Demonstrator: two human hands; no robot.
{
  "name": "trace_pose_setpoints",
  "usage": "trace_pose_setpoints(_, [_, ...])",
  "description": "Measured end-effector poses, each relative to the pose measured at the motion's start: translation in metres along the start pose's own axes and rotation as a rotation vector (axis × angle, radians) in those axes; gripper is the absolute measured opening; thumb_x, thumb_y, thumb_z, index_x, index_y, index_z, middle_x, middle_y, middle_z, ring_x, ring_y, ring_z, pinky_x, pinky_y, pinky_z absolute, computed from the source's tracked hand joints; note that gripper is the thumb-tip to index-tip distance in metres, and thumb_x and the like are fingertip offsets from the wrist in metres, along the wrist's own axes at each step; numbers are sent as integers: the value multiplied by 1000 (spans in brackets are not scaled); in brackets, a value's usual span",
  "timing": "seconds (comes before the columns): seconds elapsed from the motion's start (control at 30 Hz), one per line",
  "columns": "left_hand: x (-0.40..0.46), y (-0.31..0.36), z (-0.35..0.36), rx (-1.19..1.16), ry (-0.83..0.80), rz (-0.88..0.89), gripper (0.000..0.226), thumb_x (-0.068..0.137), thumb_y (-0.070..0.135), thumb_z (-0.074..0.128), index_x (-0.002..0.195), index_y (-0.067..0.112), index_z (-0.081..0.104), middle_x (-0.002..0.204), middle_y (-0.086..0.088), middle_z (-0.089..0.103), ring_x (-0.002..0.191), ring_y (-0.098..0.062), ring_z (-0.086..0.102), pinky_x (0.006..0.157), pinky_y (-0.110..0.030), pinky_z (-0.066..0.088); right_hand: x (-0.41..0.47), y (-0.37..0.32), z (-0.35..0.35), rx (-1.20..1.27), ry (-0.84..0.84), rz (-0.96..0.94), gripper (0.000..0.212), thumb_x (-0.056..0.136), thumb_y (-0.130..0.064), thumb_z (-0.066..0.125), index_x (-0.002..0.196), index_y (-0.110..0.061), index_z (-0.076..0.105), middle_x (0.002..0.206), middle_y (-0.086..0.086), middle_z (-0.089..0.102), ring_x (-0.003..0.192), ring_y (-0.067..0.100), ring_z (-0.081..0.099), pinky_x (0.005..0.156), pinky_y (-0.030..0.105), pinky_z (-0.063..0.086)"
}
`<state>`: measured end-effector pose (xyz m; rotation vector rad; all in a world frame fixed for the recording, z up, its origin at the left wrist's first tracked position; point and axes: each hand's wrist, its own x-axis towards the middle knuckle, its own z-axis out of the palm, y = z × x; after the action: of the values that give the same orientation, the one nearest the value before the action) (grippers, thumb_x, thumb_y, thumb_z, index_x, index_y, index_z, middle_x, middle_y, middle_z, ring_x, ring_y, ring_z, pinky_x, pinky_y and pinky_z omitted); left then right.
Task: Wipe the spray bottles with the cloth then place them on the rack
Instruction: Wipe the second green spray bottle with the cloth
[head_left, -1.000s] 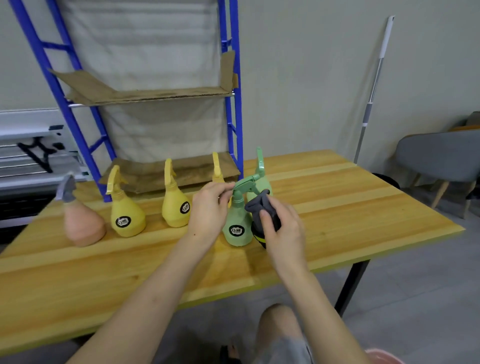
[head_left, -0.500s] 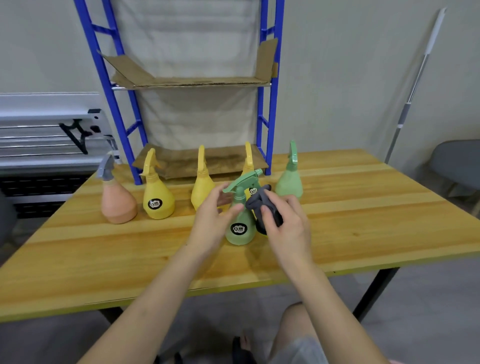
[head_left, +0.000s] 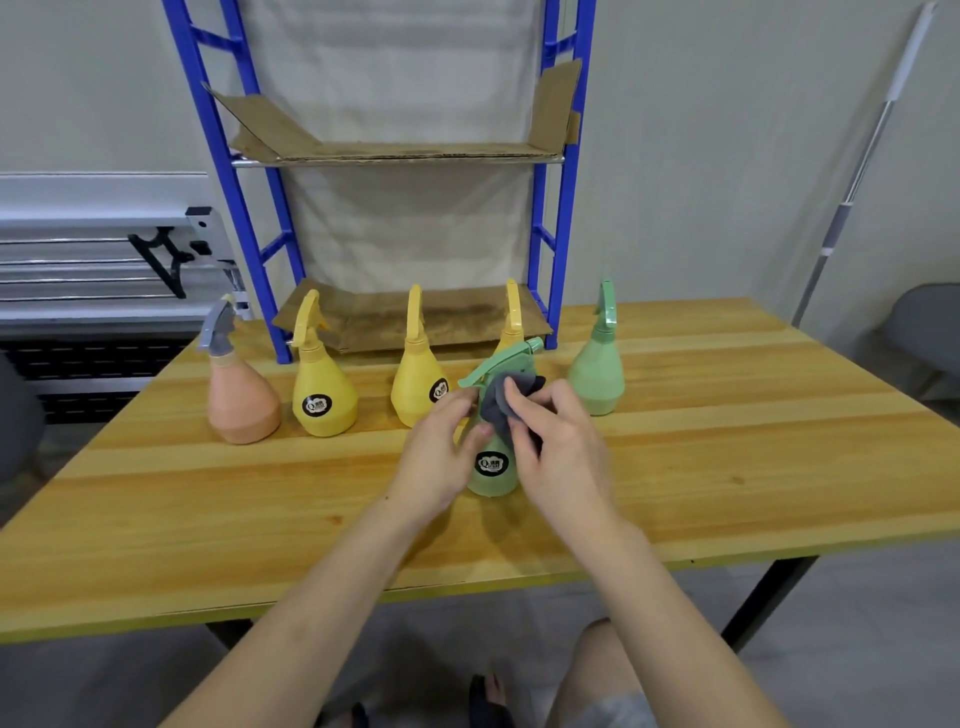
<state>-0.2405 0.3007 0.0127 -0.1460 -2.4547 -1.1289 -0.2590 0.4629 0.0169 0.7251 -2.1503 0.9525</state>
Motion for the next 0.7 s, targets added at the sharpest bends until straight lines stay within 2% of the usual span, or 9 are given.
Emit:
trace_pose_setpoints(0.1, [-1, -4, 5, 17, 48, 2, 45, 100, 20, 61, 143, 9, 54, 145, -4, 56, 136, -17, 48, 117, -38, 38, -4, 9, 1, 39, -58, 69, 32, 99, -21, 60, 129, -24, 68, 94, -7, 47, 82, 14, 53, 62, 44, 54])
trace_pose_setpoints(0.17, [-3, -2, 6, 24, 60, -1, 48, 101, 23, 60, 146, 10, 51, 149, -3, 53, 138, -10, 43, 118, -31, 33, -7, 13, -2, 67, -68, 107, 30, 99, -20, 60, 126, -23, 70, 93, -6, 48, 82, 16, 54, 67, 47, 54])
trace_pose_setpoints(0.23, [-3, -1, 5, 17, 61, -1, 51, 101, 27, 60, 148, 10, 49, 150, -2, 52, 136, -5, 40, 118, -30, 32, -9, 11, -9, 97, -5, 107, 31, 98, -17, 61, 127, -22, 71, 93, -4, 50, 83, 17, 56, 71, 45, 55])
trace_pose_setpoints(0.33, [-3, 0, 4, -11, 60, -2, 52, 101, 32, 60, 147, 9, 50, 149, -3, 53, 139, -13, 45, 118, -35, 35, -3, 3, -21, 88, 145, 61, 34, 98, -18, 59, 131, -23, 69, 95, -2, 51, 84, 16, 56, 69, 37, 53])
trace_pose_setpoints(0.4, [-4, 2, 4, -13, 56, -13, 52, 101, 31, 60, 147, 8, 50, 149, -5, 53, 139, -16, 46, 117, -32, 35, 7, -1, -20, 27, 183, 21, 34, 98, -18, 60, 130, -24, 70, 97, -1, 53, 87, 18, 57, 65, 36, 52])
trace_pose_setpoints(0.5, [-5, 3, 5, 8, 44, -24, 52, 102, 29, 59, 148, 6, 49, 150, -7, 51, 140, -19, 45, 118, -33, 34, 15, -2, -7, -21, 148, -9, 34, 96, -15, 64, 129, -20, 70, 97, 0, 55, 88, 20, 58, 61, 40, 54])
trace_pose_setpoints(0.6, [-5, 3, 5, 18, 40, -27, 51, 102, 29, 58, 148, 7, 48, 150, -6, 51, 140, -18, 44, 119, -36, 35, 9, -2, 2, 3, 111, 4, 35, 97, -16, 63, 132, -19, 68, 97, 0, 53, 87, 18, 56, 63, 38, 54])
trace_pose_setpoints(0.7, [-6, 4, 7, 24, 50, -28, 50, 102, 25, 58, 149, 9, 47, 151, -3, 49, 140, -11, 41, 116, -26, 30, 1, 1, 1, 4, 31, 26, 34, 97, -17, 64, 130, -21, 69, 95, -3, 51, 84, 17, 54, 63, 40, 54])
